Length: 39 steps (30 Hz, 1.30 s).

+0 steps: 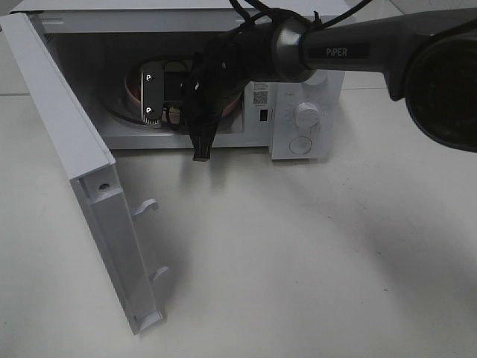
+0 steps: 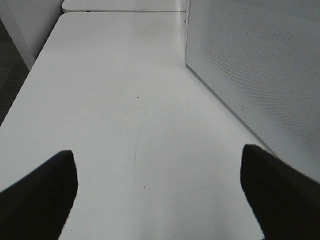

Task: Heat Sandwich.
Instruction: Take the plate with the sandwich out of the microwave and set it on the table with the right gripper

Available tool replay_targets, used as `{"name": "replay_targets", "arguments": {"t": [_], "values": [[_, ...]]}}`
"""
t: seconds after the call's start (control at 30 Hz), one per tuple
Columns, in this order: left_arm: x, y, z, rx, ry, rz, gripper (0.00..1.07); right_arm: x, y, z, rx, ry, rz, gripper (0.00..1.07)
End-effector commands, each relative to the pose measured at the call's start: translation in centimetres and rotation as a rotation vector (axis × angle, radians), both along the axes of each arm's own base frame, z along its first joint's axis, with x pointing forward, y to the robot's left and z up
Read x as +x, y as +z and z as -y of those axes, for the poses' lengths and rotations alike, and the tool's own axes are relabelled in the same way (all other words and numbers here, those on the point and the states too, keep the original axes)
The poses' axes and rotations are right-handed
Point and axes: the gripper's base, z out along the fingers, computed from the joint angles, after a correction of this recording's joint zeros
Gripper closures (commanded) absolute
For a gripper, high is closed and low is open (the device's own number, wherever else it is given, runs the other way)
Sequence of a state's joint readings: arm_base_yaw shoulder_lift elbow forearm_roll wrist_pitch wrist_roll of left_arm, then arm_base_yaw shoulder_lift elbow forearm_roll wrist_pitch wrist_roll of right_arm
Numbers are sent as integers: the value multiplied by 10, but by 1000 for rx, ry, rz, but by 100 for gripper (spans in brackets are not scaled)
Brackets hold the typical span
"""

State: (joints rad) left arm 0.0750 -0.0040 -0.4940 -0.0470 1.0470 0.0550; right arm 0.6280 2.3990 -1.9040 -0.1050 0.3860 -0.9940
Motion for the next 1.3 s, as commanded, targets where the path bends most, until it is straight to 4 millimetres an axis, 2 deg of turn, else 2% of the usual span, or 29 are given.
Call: {"name": "replay_targets", "arguments": {"t": [0.03, 0.2, 0.5, 0.73, 0.87, 0.97, 1.3], "values": [[-2, 0, 1, -3, -2, 23, 25, 0, 7, 6, -12, -25, -27, 107], [-2, 0, 1, -3, -2, 23, 25, -2, 10, 7, -25, -22, -38, 107], [-2, 0, 1, -3, -2, 23, 25, -19, 17, 1, -133, 56, -98, 107], [-2, 0, 1, -3, -2, 23, 25, -27, 39, 2, -183, 130, -75, 107], [-2, 0, 1, -3, -2, 23, 25, -32, 46, 3, -230, 185, -80, 107], [-2, 0, 1, -3, -2, 23, 25, -35, 47, -1, -236, 202, -74, 107], [-2, 0, 1, -3, -2, 23, 25, -39, 68, -6, -197, 208, -17, 107]]}}
